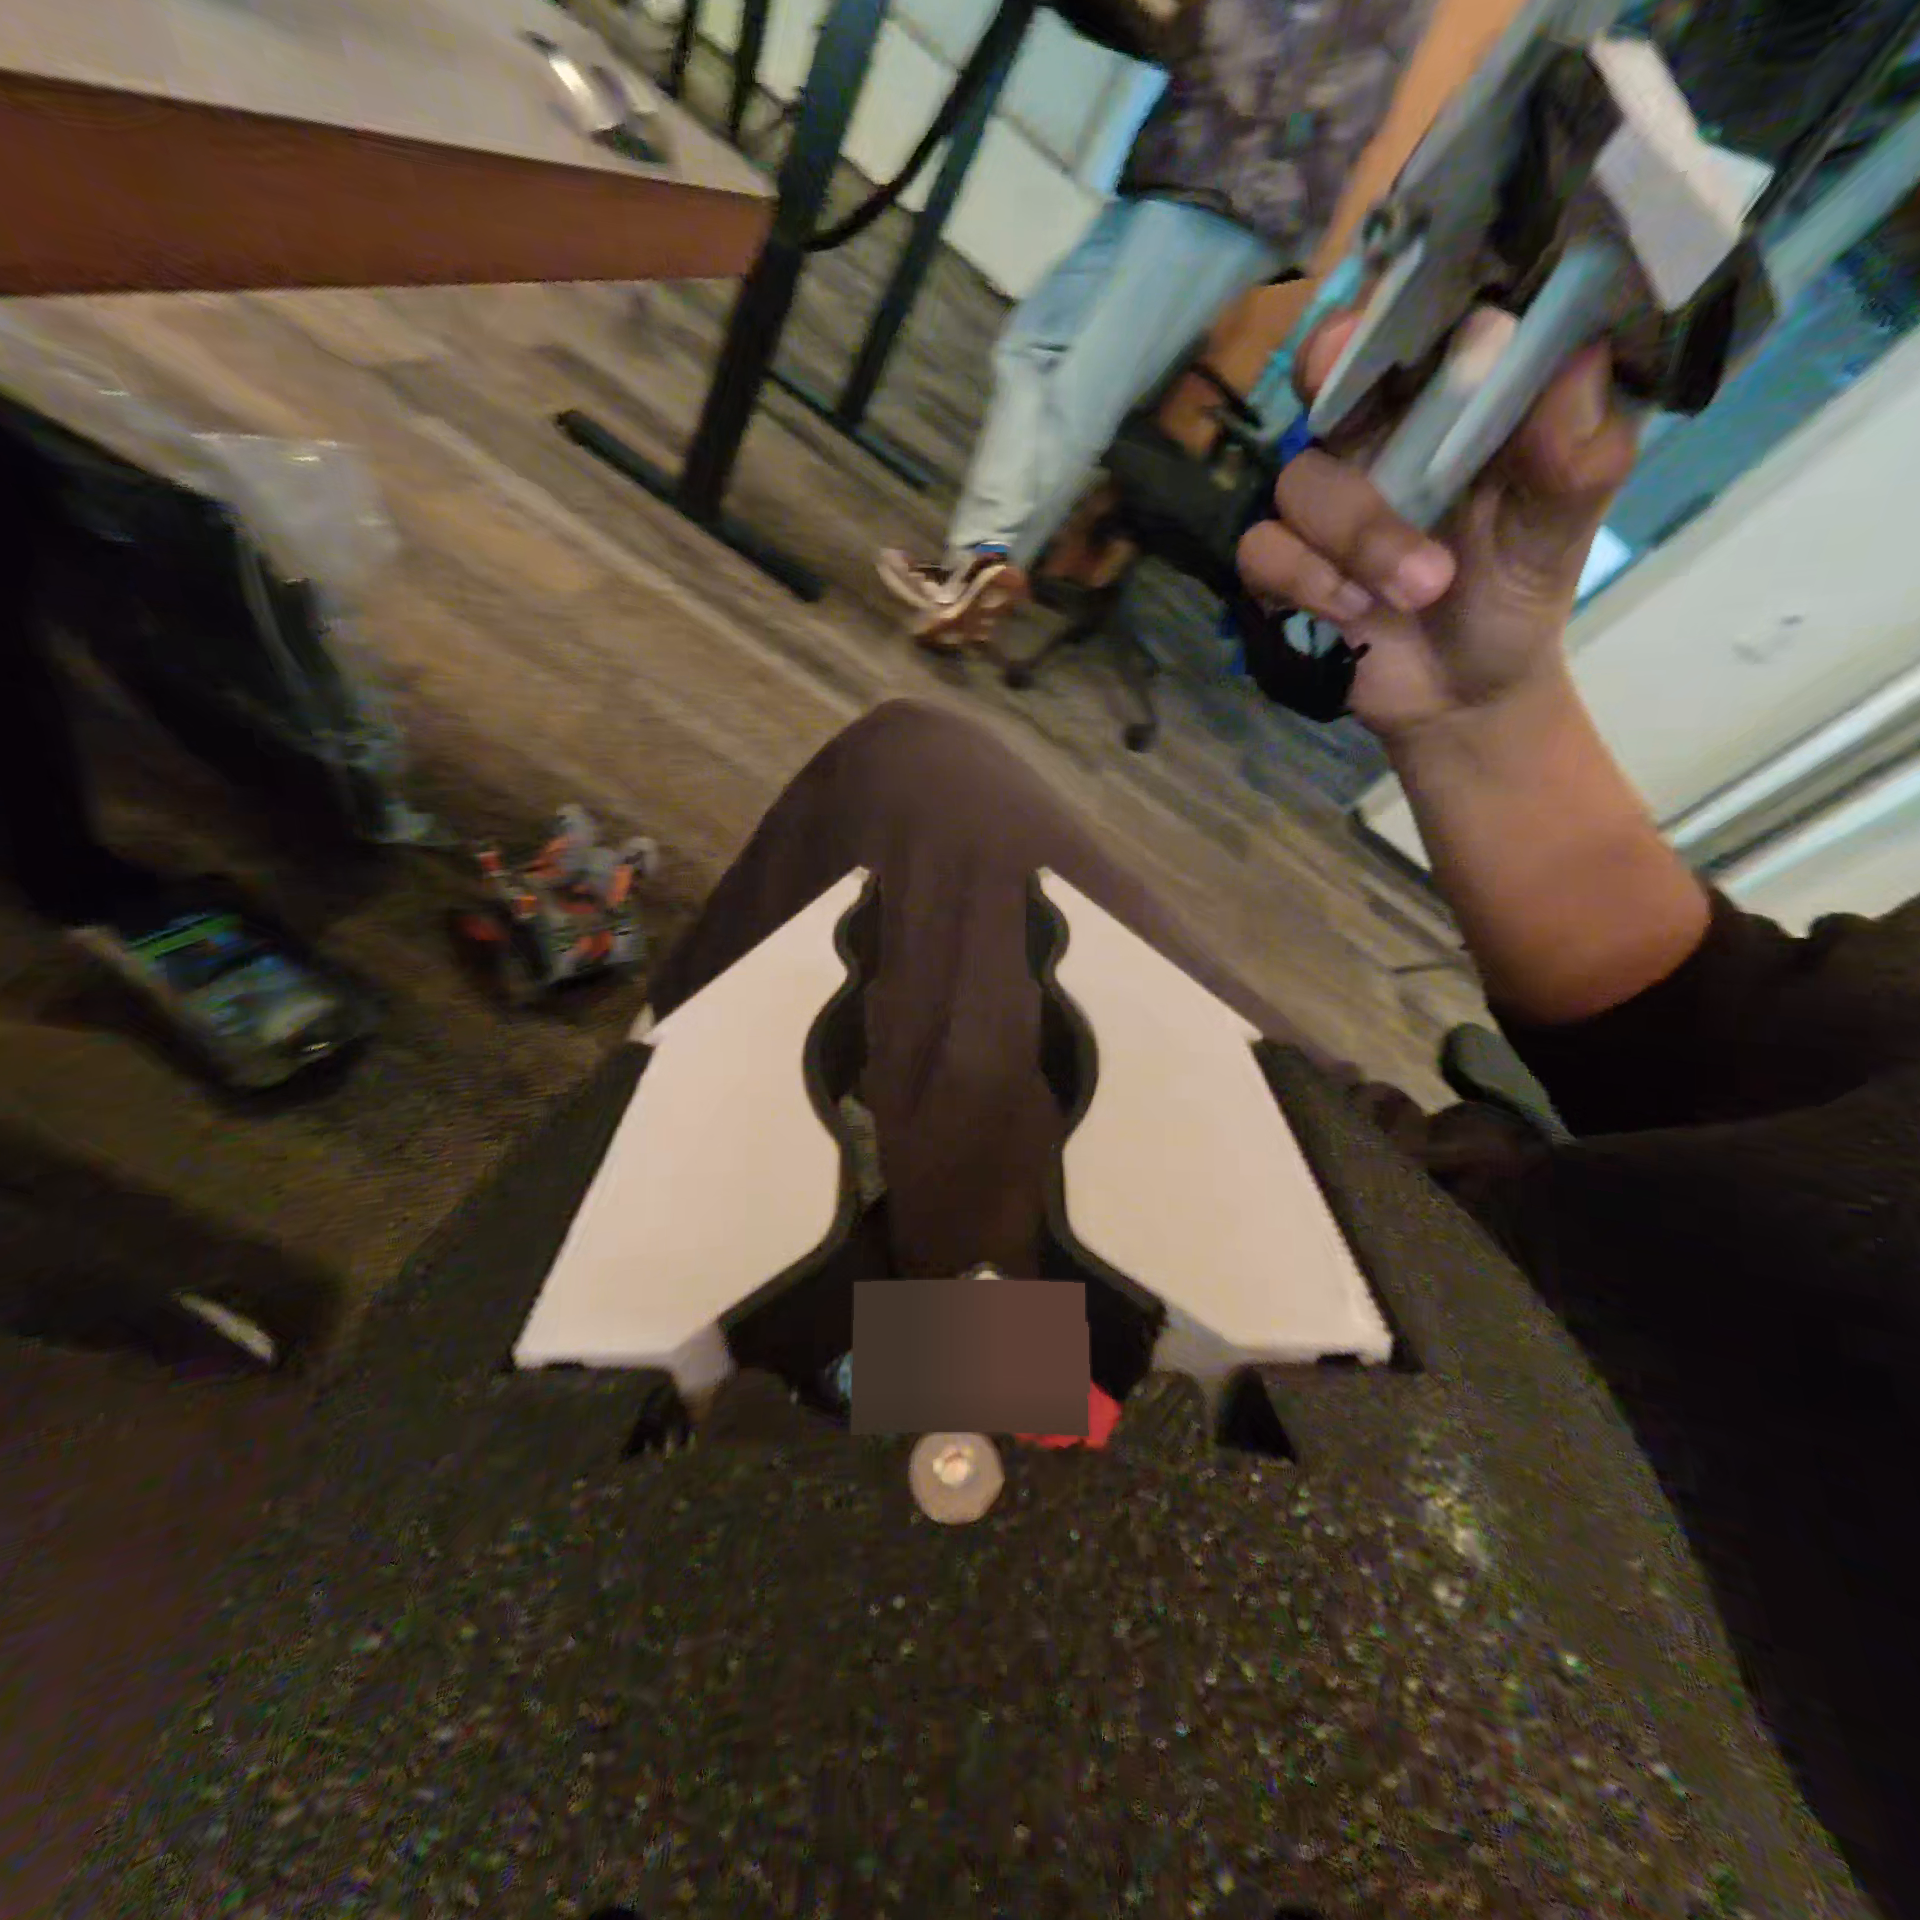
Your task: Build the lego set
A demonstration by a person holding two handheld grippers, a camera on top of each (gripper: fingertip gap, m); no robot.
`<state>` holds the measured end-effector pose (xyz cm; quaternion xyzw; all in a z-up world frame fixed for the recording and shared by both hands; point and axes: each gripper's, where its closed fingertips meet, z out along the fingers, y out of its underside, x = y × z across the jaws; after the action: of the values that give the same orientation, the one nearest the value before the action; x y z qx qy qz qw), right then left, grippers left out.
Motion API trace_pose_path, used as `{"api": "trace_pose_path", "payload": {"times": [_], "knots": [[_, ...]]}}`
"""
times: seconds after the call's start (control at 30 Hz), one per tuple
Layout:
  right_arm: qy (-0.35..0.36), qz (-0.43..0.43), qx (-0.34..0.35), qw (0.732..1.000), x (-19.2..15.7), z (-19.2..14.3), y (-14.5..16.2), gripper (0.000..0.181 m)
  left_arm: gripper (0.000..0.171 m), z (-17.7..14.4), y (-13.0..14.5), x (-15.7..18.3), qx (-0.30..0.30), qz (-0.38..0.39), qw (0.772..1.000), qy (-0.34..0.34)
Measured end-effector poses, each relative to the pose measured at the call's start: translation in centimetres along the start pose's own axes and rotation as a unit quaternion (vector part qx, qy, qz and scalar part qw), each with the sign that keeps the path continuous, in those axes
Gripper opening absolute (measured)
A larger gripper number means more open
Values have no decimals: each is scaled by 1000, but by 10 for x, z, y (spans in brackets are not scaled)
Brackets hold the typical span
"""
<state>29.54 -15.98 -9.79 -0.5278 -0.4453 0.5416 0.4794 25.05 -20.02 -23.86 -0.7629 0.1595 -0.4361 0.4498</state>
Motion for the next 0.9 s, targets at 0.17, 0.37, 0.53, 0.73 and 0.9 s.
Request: {"api": "trace_pose_path", "payload": {"times": [0.17, 0.37, 0.53, 0.73, 0.9], "knots": [[36, 59, 34, 997, 93, 9, 11, 1, 28, 4, -4, -44, -13, 10, 995, -95], [66, 73, 53, 994, 175, 17, -8, 1, 28, 34, -112, -76, 49, 51, 993, -97], [89, 23, 18, 996, 209, 32, -21, 1, 28, 48, -214, -100, 137, 23, 987, -77], [90, -41, 13, 995, 212, 33, -44, 1, 28, 58, -255, -130, 154, 68, 971, -169], [29, -5, 74, 997, 210, 19, -75, 1, 28, 58, -286, -118, 194, 172, 943, -210]]}}
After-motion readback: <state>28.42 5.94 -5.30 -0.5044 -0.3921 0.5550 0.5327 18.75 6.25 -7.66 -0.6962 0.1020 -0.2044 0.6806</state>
